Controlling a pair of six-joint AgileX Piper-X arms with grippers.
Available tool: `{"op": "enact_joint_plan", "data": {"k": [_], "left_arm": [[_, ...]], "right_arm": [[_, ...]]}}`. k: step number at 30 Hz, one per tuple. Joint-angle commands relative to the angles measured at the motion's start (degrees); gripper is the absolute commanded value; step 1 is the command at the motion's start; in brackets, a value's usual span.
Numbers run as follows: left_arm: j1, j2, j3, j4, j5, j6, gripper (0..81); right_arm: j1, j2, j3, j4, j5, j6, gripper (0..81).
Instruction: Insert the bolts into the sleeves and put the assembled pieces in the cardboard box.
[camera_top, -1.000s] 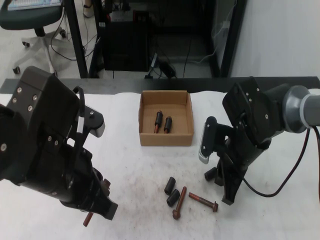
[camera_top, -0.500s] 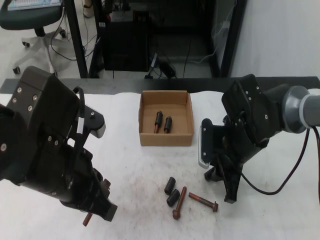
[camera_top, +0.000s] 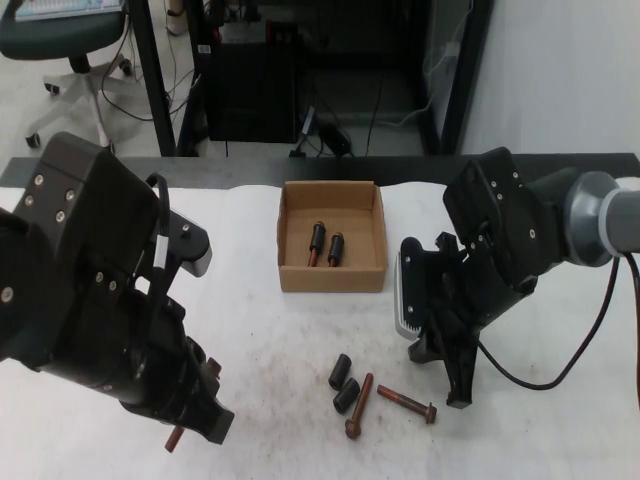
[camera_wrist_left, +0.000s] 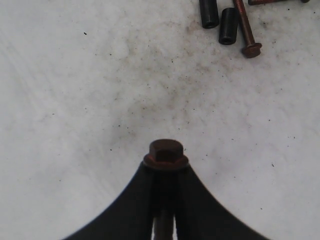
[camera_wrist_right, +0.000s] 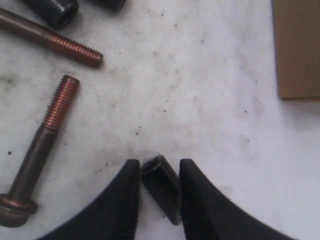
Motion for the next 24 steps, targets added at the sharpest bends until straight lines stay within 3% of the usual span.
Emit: {"op": "enact_joint_plan", "data": {"k": [1, 12, 24], "left_arm": [[0.15, -0.88, -0.27, -0.15, 0.17, 0.56, 0.1], [0.15, -0.88, -0.27, 3.65, 0.05, 2.24, 0.1], [0.15, -0.88, -0.27, 3.65, -0.19, 3.16, 0.1]], "right_arm": [[-0.05, -0.28, -0.28, -0.41, -0.65, -0.57, 25.6], [0.31, 5.24, -0.28, 6.64, 7.18, -0.57, 25.8], [0.59, 4.63, -0.67, 6.16, 10.11, -2.63, 25.8]]}}
